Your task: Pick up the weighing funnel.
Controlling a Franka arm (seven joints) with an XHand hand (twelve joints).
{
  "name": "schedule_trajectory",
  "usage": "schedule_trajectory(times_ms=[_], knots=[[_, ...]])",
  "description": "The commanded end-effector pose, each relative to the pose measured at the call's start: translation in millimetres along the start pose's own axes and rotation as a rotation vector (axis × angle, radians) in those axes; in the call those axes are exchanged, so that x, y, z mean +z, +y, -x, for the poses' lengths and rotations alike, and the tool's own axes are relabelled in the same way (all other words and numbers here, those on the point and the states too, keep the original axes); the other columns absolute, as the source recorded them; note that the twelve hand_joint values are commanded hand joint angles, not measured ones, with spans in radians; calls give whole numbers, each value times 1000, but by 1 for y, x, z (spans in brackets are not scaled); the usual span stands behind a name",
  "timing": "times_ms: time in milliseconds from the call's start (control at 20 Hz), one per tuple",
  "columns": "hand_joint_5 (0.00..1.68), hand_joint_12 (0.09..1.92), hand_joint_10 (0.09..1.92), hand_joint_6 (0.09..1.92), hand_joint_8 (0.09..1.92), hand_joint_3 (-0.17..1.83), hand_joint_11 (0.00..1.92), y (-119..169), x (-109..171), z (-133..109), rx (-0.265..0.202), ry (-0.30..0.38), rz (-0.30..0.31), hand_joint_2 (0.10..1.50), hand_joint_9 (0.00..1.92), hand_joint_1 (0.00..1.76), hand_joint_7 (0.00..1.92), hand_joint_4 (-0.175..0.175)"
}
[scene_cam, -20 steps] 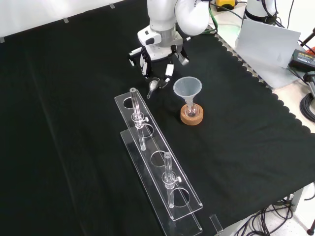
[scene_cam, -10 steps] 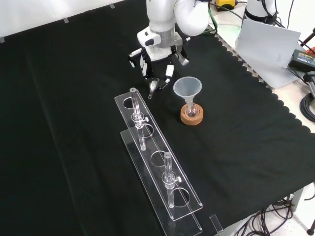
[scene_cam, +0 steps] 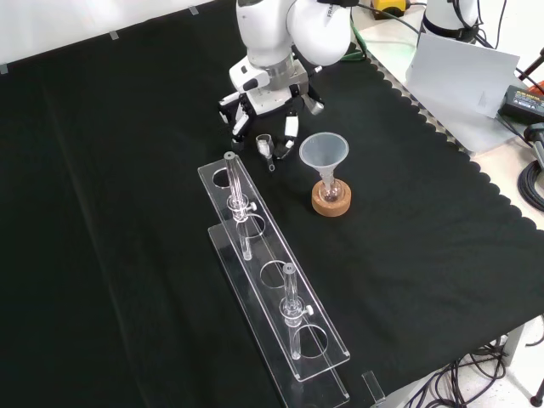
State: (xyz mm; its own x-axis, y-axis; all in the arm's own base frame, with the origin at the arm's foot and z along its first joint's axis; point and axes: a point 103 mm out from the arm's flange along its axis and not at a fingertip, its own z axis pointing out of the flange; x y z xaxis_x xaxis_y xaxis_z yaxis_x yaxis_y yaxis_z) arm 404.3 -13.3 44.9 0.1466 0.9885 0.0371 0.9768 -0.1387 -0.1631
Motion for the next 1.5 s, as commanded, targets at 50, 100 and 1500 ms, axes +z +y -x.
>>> schedule_trajectory(times_ms=[50, 100, 1500], knots=[[613, 1509, 126, 585, 87, 452, 0, -2, 5, 3, -8, -21, -21, 449, 984, 853, 1145, 46], [617, 1508, 127, 585, 87, 450, 0, -3, 4, 4, -10, -19, -16, 450, 983, 852, 1148, 48], [936, 1547, 200, 633, 87, 442, 0, -9, 8, 8, -9, 3, -2, 481, 1070, 906, 1320, 132]])
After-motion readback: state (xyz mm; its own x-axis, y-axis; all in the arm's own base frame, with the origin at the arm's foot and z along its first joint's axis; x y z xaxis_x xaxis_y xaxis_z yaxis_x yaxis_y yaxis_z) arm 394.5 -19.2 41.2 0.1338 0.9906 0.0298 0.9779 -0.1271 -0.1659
